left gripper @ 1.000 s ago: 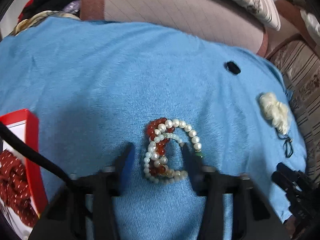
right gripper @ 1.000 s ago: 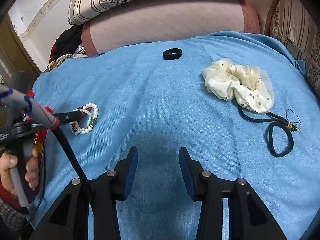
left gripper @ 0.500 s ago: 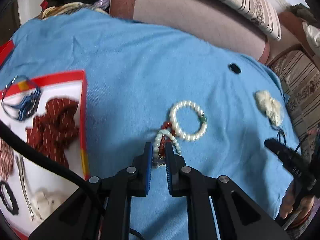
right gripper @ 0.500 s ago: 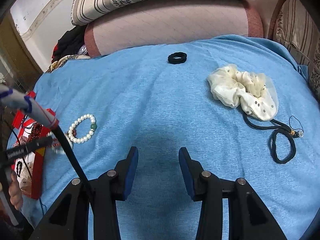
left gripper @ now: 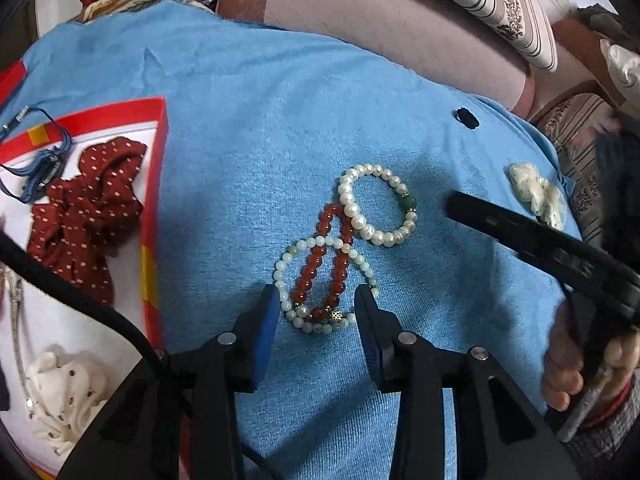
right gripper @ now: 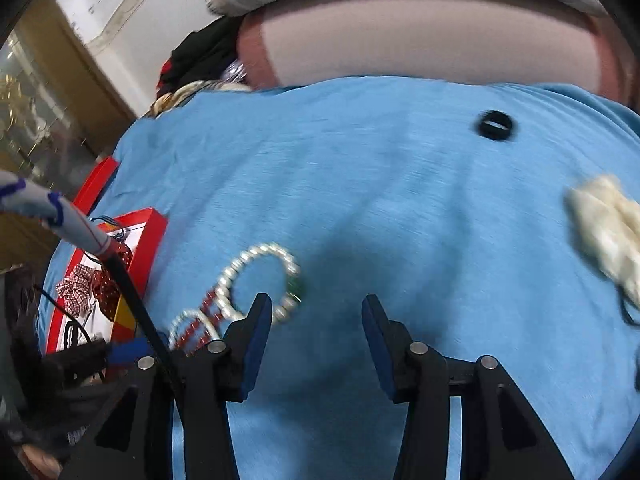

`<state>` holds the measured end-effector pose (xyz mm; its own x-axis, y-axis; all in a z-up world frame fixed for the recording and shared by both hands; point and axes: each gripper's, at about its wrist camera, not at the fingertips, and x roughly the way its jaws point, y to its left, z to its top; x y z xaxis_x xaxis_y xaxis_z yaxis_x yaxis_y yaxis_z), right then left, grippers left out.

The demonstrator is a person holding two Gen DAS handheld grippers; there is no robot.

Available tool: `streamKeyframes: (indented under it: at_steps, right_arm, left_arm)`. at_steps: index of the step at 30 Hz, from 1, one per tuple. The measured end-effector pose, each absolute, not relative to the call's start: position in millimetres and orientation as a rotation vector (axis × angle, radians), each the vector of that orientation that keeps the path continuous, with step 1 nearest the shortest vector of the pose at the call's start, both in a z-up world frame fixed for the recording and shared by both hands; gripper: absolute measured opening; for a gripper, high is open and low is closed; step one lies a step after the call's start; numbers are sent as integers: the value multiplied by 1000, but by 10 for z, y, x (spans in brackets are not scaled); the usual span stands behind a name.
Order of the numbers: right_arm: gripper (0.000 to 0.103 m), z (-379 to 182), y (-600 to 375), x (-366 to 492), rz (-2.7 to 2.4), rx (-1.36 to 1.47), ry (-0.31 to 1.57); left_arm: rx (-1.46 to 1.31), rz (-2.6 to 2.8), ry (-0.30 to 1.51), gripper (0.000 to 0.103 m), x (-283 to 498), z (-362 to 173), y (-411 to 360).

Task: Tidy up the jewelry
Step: 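Grasp the red bead bracelet with the left tool while the right tool grasps the white pearl bracelet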

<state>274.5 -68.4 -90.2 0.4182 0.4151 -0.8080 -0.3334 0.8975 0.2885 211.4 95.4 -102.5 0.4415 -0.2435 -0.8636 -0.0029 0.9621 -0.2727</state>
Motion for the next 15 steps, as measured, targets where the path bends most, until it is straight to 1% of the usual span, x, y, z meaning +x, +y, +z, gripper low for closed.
streamKeyframes:
  at_steps: [6, 7, 8, 9, 10, 15]
  right_arm:
    - [51, -1120, -362, 2940, 475, -3, 1074]
    - [46, -1123, -324, 2934, 460, -39, 1067]
    - [17, -1119, -309, 2930, 438, -71, 1060]
    - [13, -1123, -320, 2927, 423, -93, 1072]
    - [13, -1113, -374, 2917, 421, -70, 1074]
    - [12, -1046, -746, 2775, 368, -22, 1064]
  left_arm:
    - [-281, -173, 1087, 37, 2083, -1002, 1005]
    - [-278, -171, 1081, 37, 2065, -979, 1018]
    - [-276, -171, 1077, 37, 2055, -965, 1024]
    - [-275, -175, 1076, 37, 2045, -952, 1029]
    - [-273, -182, 1072, 37, 2032, -933, 1026]
    - [-220, -279, 1033, 37, 1907, -816, 821]
